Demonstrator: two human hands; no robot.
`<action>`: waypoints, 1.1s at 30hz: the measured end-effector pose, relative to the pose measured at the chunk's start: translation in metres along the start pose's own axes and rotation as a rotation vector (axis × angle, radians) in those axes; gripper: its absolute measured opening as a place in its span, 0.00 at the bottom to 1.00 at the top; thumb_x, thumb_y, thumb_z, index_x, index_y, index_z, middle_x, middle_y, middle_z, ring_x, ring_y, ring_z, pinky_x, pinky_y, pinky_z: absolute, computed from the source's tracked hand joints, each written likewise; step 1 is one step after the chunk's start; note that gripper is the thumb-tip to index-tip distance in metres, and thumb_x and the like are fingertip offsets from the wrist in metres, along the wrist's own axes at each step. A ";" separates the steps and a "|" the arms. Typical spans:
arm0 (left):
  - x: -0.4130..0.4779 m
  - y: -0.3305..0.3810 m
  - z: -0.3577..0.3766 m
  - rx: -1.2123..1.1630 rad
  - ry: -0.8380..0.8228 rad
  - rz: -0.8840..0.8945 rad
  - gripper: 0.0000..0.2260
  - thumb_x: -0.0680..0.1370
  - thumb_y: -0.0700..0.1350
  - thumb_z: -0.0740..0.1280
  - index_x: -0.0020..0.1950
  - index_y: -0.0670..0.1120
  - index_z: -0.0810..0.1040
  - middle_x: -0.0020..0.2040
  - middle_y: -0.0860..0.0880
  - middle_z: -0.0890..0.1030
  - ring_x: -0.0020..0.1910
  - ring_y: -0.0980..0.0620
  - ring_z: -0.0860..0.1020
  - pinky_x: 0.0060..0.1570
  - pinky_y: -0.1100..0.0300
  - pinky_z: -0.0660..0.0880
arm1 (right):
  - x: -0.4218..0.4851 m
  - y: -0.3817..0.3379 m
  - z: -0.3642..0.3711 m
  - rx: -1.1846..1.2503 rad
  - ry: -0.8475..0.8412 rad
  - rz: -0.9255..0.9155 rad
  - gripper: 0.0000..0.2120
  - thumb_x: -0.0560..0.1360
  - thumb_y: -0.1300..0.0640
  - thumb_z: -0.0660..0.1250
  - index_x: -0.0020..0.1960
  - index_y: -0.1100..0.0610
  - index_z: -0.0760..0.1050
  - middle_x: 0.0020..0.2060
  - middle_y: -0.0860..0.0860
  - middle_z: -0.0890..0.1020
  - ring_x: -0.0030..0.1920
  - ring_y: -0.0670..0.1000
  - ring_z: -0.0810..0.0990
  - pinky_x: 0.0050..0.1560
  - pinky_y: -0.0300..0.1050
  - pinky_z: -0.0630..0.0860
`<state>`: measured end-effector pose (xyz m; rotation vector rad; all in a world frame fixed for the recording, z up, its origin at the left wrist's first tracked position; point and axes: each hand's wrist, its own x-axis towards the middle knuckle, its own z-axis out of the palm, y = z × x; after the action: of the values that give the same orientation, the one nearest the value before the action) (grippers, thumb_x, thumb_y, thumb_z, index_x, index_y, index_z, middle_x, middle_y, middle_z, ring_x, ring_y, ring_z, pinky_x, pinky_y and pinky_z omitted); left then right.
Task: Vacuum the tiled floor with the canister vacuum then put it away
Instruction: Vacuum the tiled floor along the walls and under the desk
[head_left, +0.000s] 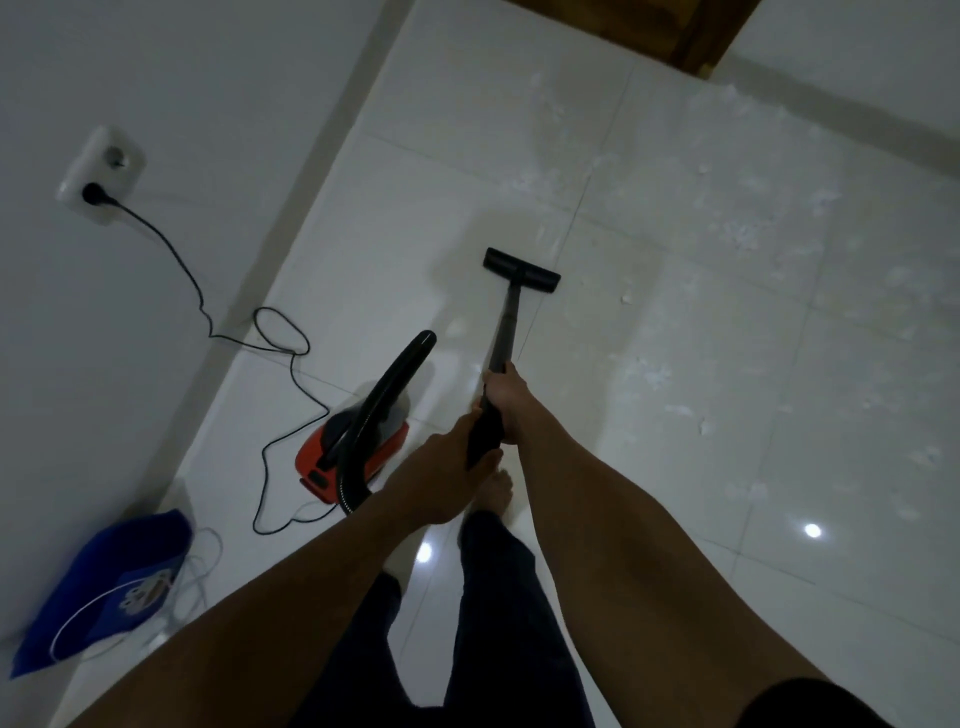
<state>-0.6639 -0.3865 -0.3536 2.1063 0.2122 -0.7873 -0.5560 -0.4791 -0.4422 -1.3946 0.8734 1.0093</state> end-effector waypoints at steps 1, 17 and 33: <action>0.007 0.005 -0.002 -0.001 0.007 0.001 0.17 0.84 0.51 0.60 0.70 0.46 0.69 0.34 0.56 0.75 0.29 0.61 0.74 0.33 0.69 0.68 | 0.004 -0.007 -0.003 -0.002 0.001 0.000 0.25 0.83 0.55 0.57 0.78 0.46 0.56 0.34 0.54 0.73 0.25 0.49 0.74 0.25 0.41 0.74; 0.102 0.082 -0.045 -0.083 0.022 0.014 0.21 0.84 0.49 0.59 0.77 0.51 0.63 0.55 0.38 0.82 0.46 0.59 0.79 0.44 0.58 0.77 | 0.056 -0.122 -0.032 -0.040 -0.016 -0.119 0.25 0.82 0.59 0.57 0.78 0.53 0.56 0.42 0.49 0.70 0.37 0.49 0.73 0.36 0.46 0.74; 0.228 0.088 -0.158 -0.091 -0.001 -0.013 0.24 0.83 0.52 0.61 0.78 0.55 0.60 0.38 0.52 0.78 0.27 0.59 0.74 0.30 0.66 0.70 | 0.117 -0.269 0.015 -0.045 0.035 -0.062 0.26 0.83 0.56 0.58 0.79 0.48 0.55 0.44 0.57 0.75 0.33 0.51 0.76 0.31 0.44 0.76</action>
<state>-0.3755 -0.3474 -0.3632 2.0211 0.2573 -0.7720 -0.2659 -0.4386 -0.4552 -1.4725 0.8327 0.9656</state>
